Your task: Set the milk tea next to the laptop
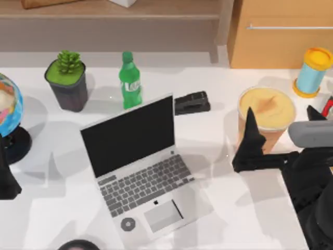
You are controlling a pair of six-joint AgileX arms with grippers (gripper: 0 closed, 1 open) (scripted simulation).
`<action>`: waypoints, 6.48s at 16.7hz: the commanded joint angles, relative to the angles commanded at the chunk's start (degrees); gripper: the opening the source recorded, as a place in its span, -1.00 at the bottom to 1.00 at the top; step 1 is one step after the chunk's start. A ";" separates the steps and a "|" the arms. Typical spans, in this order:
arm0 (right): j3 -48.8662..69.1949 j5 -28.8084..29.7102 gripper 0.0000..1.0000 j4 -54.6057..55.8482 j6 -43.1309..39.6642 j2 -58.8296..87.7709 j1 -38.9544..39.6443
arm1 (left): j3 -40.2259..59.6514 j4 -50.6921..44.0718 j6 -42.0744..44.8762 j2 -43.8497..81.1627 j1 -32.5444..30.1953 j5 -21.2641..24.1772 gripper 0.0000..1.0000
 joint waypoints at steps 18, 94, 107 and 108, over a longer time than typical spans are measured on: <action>1.72 13.26 1.00 18.40 1.28 30.55 5.24 | 0.00 0.00 0.00 0.00 0.00 0.00 1.00; 10.36 24.34 -1.00 -8.95 8.64 17.37 18.31 | 0.00 0.00 0.00 0.00 0.00 0.00 1.00; 9.50 25.57 -1.00 0.50 8.80 25.40 18.42 | 0.00 0.00 0.00 0.00 0.00 0.00 1.00; 8.97 25.72 -1.00 0.39 8.89 26.12 18.41 | 0.00 0.00 0.00 0.00 0.00 0.00 1.00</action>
